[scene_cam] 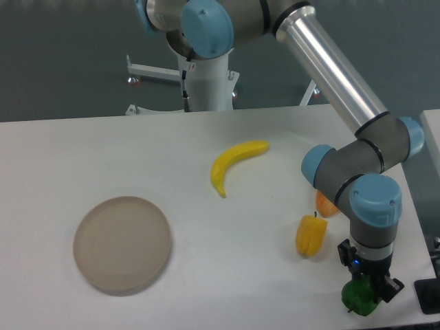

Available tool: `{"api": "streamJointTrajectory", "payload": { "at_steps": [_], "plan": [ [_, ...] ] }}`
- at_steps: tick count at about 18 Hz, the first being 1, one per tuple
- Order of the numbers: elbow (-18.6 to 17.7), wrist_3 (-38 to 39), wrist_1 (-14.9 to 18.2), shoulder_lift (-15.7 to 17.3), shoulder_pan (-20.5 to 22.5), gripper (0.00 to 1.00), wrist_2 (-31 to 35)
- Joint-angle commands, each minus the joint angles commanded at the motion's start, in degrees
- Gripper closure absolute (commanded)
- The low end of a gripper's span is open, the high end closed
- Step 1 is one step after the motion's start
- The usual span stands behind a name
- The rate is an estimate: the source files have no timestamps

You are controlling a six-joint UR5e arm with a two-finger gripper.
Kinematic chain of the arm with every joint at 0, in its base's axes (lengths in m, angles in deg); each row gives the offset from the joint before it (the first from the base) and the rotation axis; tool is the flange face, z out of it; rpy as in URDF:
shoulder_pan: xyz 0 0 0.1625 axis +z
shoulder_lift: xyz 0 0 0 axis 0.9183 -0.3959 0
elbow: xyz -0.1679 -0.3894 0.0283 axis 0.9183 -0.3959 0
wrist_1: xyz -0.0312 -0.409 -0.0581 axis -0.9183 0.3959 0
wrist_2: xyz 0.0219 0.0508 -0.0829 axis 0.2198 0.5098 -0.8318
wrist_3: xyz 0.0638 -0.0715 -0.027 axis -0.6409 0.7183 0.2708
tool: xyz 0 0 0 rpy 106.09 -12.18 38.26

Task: Place the green pepper on the table
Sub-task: 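Carry the held green pepper with the gripper toward the banana and plate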

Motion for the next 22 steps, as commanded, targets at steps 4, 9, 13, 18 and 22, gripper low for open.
{"api": "streamJointTrajectory", "payload": {
  "at_steps": [4, 9, 13, 18, 22],
  "plan": [
    [-0.5, 0.0, 0.0, 0.4, -0.1, 0.6, 0.1],
    [-1.3, 1.7, 0.0, 1.0, -2.4, 0.6, 0.4],
    [-2.8, 4.5, 0.3, 2.1, -2.5, 0.6, 0.3],
    [-13.5, 10.4, 0.4, 10.3, -2.6, 0.6, -0.2],
    [-21.8, 22.2, 0.2, 16.2, -4.5, 0.6, -2.3]
  ]
}}
